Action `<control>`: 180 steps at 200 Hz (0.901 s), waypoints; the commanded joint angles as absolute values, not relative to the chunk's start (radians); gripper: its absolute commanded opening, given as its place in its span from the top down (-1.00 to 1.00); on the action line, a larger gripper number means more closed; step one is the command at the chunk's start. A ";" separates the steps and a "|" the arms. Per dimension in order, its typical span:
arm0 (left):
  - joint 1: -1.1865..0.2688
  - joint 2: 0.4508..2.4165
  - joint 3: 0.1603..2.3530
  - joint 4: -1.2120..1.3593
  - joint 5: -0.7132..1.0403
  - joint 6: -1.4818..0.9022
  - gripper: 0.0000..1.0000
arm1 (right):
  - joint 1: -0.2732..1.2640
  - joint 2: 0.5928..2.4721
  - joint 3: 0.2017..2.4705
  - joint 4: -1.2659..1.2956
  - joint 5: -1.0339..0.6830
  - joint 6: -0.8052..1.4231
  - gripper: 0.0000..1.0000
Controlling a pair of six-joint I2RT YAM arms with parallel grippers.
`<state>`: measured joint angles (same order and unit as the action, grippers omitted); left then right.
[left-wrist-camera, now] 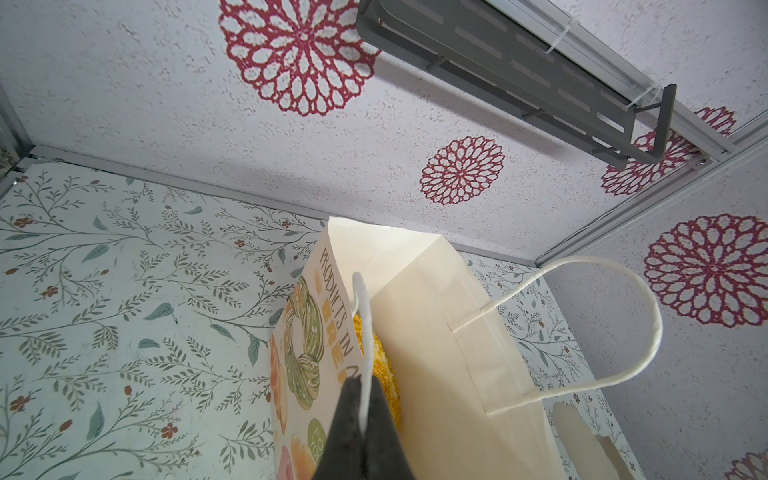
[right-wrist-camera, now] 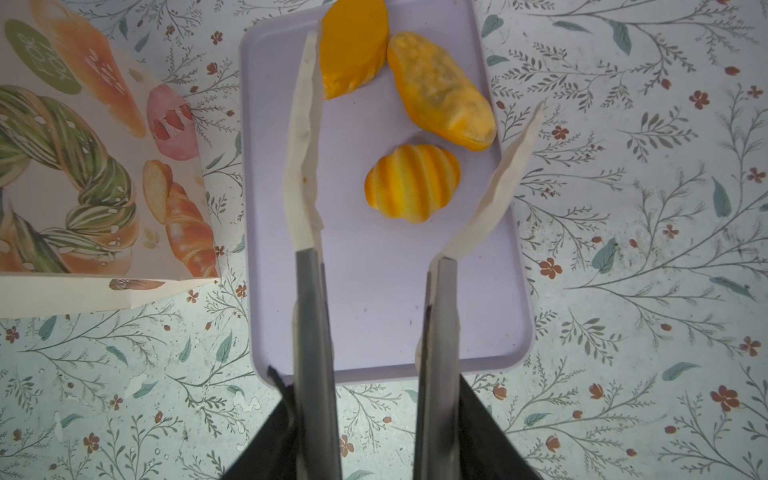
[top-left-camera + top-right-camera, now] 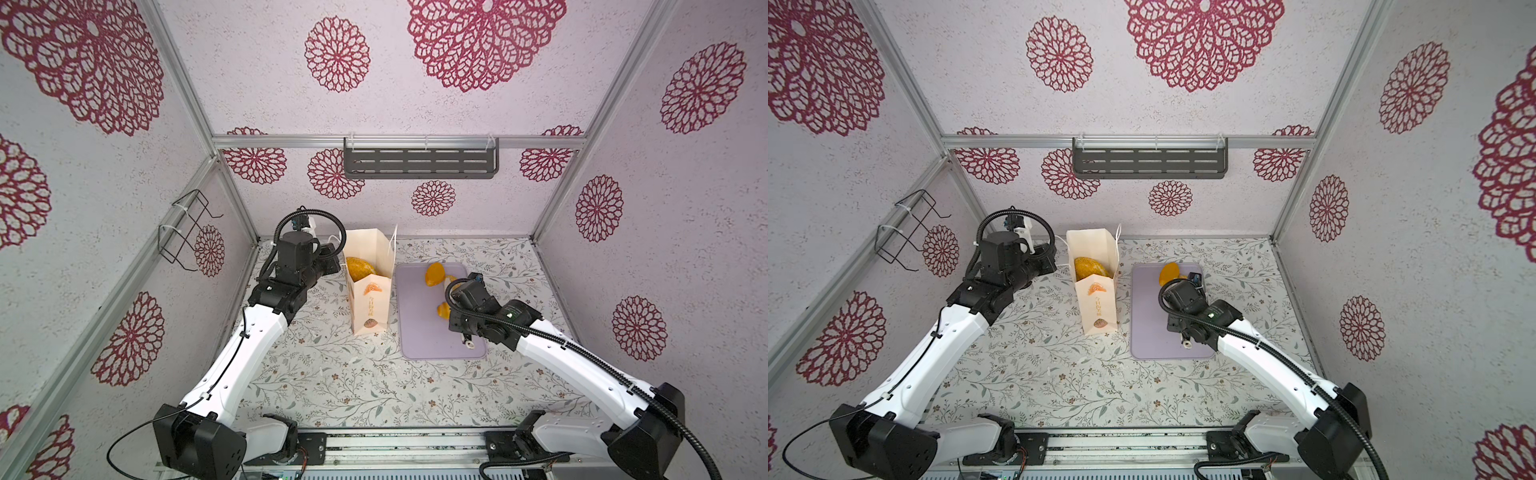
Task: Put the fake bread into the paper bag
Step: 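Lower the open tongs toward the striped yellow roll on the tray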
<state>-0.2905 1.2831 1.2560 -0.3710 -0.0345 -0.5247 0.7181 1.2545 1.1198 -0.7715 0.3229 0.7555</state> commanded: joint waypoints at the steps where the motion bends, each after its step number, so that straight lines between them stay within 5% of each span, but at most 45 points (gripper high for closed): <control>1: -0.297 1.287 1.264 -0.351 -0.022 -0.518 1.00 | 0.712 1.270 1.170 -0.795 0.330 0.809 0.00; 180: -0.297 1.291 1.266 -0.353 -0.026 -0.512 1.00 | 0.706 1.420 1.113 -0.677 0.235 0.891 0.03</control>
